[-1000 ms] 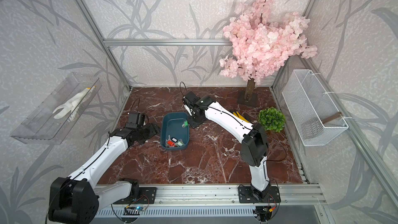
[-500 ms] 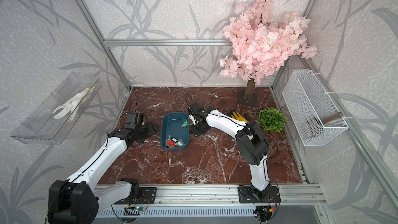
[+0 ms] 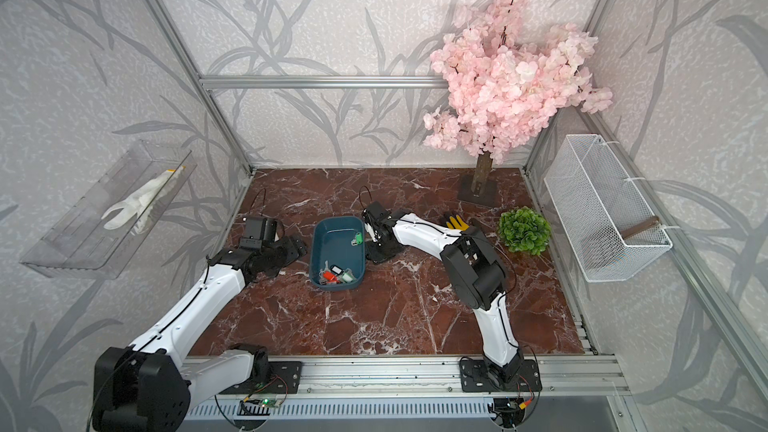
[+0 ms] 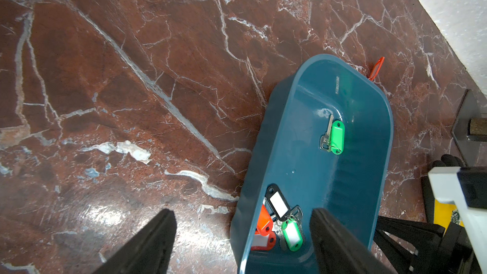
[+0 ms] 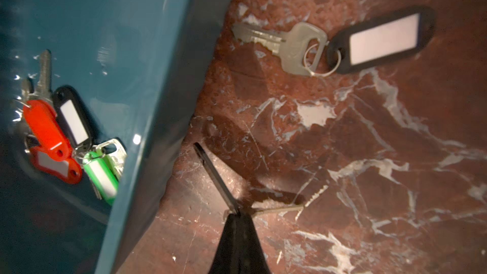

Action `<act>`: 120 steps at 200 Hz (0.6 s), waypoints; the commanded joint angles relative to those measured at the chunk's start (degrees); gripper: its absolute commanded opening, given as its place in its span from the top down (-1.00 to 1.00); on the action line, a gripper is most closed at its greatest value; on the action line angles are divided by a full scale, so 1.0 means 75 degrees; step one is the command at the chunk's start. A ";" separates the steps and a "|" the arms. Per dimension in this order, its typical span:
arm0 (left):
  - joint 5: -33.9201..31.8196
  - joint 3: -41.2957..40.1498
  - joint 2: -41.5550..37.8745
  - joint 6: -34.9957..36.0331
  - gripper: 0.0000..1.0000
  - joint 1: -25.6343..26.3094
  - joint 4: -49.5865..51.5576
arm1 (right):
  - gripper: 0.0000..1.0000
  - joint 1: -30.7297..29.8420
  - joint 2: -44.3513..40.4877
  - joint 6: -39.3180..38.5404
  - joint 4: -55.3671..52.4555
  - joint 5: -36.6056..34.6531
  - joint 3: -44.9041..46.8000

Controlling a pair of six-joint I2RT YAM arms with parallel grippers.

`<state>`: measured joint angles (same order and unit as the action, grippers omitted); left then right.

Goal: Take the keys out of the storage box
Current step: Place the key at the center of the board.

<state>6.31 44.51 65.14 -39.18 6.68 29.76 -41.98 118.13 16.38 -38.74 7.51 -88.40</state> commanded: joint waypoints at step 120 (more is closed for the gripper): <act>0.1021 0.0007 0.1092 -0.0025 -0.61 -0.0050 -0.0383 | 0.26 -0.0456 -0.0382 -0.1051 -0.1395 -0.0906 -0.1752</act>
<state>12.05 44.51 72.10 -39.16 6.66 28.21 -43.11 115.39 12.67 -43.88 4.49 -95.77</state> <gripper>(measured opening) 0.811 0.365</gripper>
